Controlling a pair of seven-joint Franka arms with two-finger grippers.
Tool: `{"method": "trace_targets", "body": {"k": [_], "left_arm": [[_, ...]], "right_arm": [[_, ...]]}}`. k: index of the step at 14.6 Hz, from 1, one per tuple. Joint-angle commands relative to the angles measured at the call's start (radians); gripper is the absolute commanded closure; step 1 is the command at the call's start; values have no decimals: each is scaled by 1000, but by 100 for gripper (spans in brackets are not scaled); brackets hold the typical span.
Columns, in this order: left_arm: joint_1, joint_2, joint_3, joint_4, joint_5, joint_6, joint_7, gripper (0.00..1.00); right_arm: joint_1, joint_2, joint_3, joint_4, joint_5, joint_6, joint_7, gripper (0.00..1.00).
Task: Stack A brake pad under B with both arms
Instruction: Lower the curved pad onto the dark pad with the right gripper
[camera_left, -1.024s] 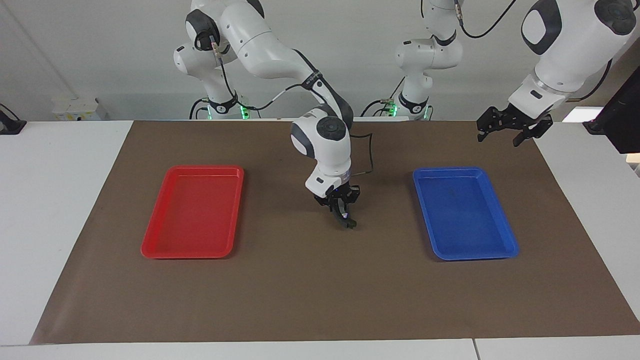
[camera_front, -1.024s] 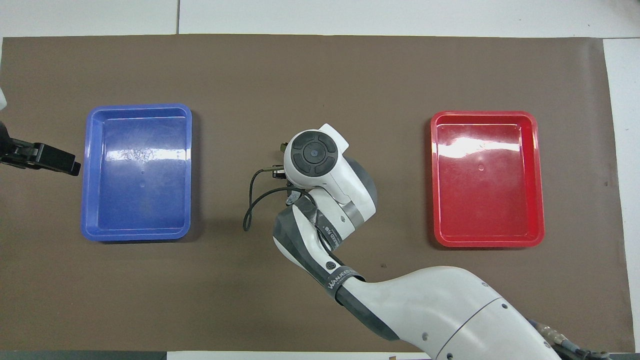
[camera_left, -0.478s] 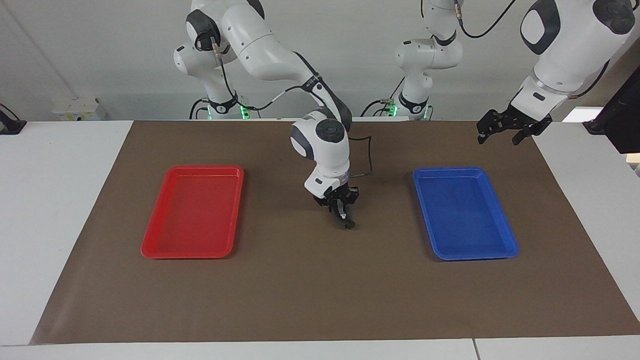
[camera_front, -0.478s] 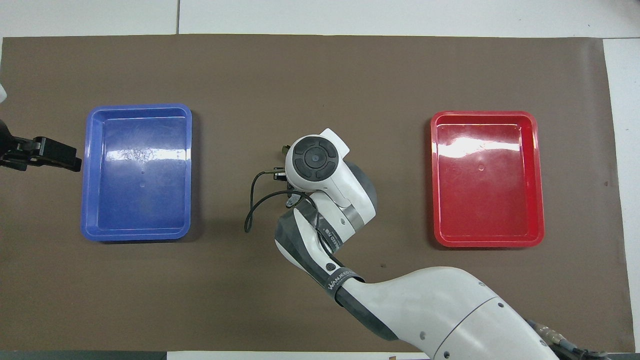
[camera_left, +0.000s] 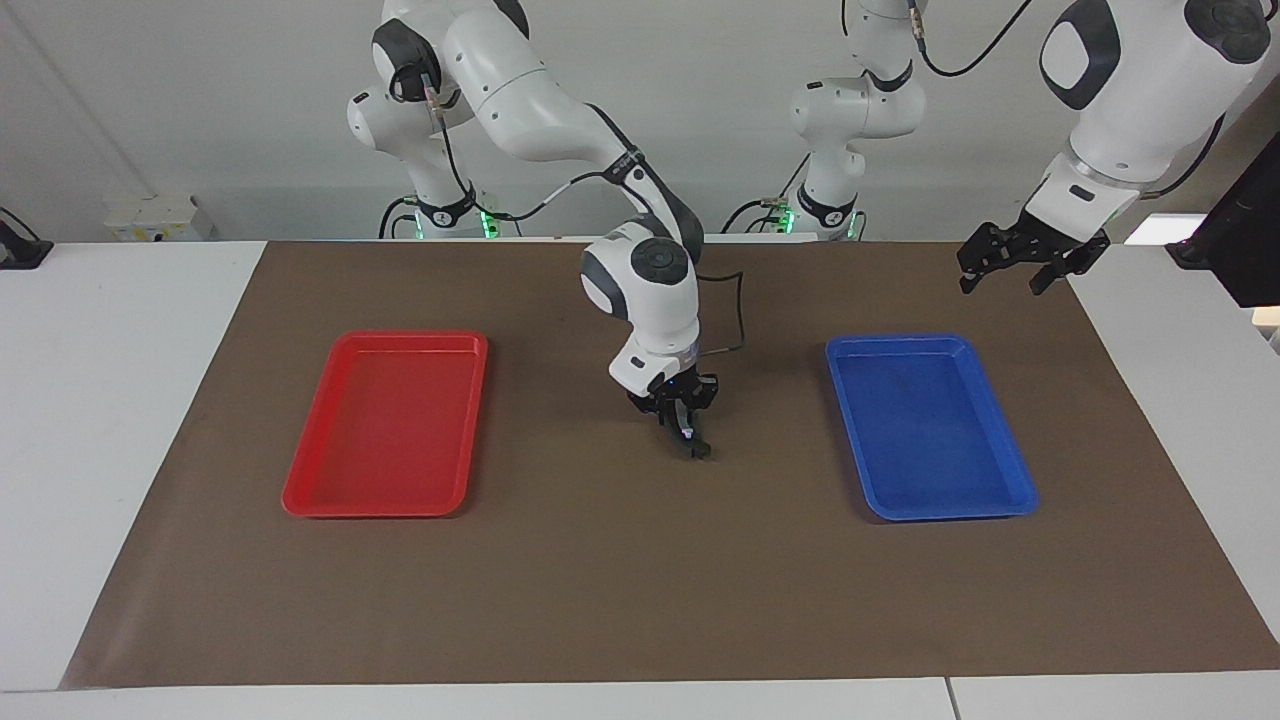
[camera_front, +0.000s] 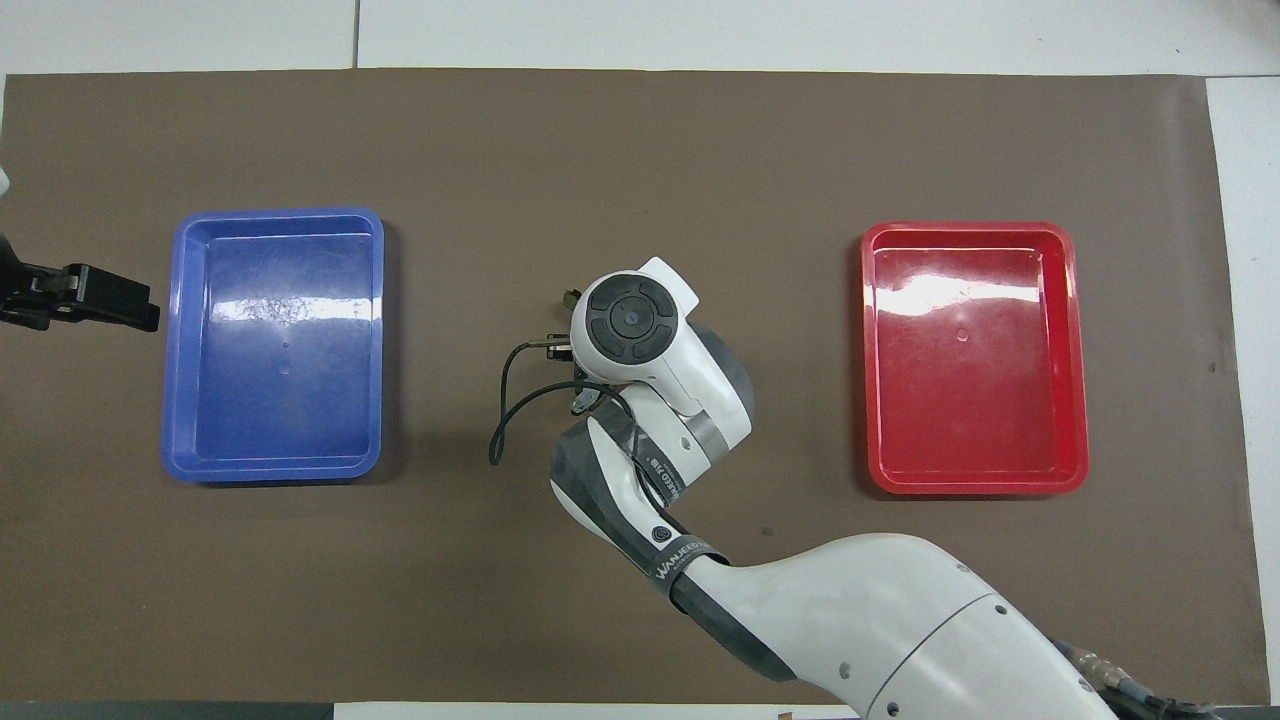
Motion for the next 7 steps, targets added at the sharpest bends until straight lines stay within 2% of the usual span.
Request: {"method": "trace_targets", "body": {"k": [1,2,5,6,7], "left_arm": [[-8,-27,1,-37,24,28,-14,2],[-8,-28,1,-39,25,30,-14,2],[-8,-28,1,-39,25,31,-14,2],[-8,-28,0,-39,24,33,-16,2],[-8,-28,0,-39,24,34,-17,2]], "right_arm": [[2,-9,1,-17,-2,37,24,90],[2,-9,1,-24,-2,44,24,87],[2,-9,1,-27,-2,48,24,51],[2,-9,1,-27,-2,48,25,28],[2,-11,1,-27,-2,44,25,0]]}}
